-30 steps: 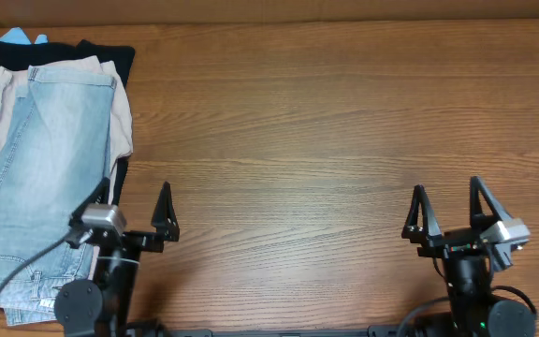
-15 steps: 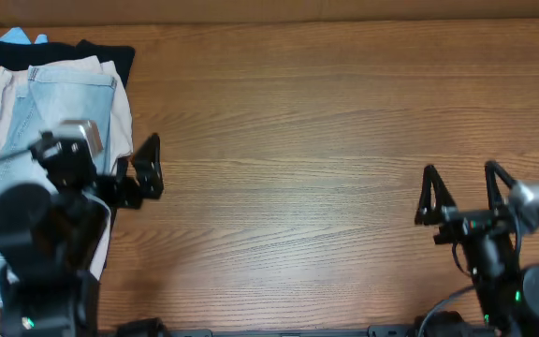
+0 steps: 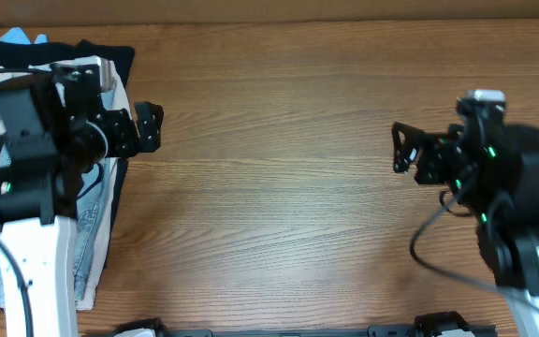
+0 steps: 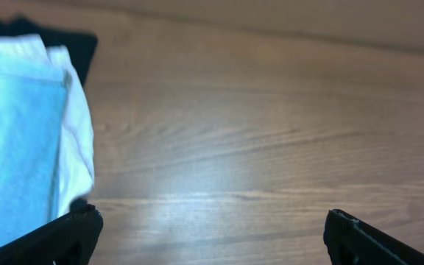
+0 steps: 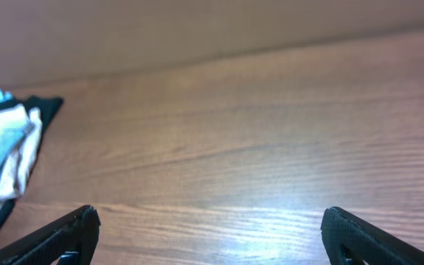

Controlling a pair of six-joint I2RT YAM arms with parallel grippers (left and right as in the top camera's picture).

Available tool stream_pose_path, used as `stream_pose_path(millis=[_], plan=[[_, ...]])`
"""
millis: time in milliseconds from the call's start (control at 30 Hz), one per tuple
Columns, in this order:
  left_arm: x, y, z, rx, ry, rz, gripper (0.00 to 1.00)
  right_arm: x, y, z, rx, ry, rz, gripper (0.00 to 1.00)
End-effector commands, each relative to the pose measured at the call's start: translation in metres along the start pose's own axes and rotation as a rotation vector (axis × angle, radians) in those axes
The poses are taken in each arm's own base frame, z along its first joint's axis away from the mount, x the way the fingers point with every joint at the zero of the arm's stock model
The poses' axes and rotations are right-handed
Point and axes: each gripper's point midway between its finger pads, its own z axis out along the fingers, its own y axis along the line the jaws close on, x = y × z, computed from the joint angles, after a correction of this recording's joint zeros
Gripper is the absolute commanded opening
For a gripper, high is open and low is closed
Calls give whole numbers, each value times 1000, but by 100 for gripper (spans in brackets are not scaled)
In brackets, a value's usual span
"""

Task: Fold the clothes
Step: 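Reach the left gripper to the light-blue jeans on the stack and grasp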

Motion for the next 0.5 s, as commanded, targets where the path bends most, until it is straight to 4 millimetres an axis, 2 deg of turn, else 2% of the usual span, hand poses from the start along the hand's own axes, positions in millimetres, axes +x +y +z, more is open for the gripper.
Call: stream_pose_path(millis=[0, 167, 267, 367, 467], plan=[[0, 5, 12, -13, 37, 43, 100, 1, 4, 16, -20, 50, 5, 100], [13, 39, 42, -142, 141, 125, 100, 18, -1, 52, -12, 157, 21, 100], [29, 62, 60, -224, 236, 111, 100, 33, 11, 69, -94, 242, 40, 100], [39, 69, 76, -225, 286, 91, 100, 44, 23, 78, -179, 301, 61, 100], [45, 78, 82, -250, 318, 86, 100, 51, 31, 84, -231, 340, 76, 98]])
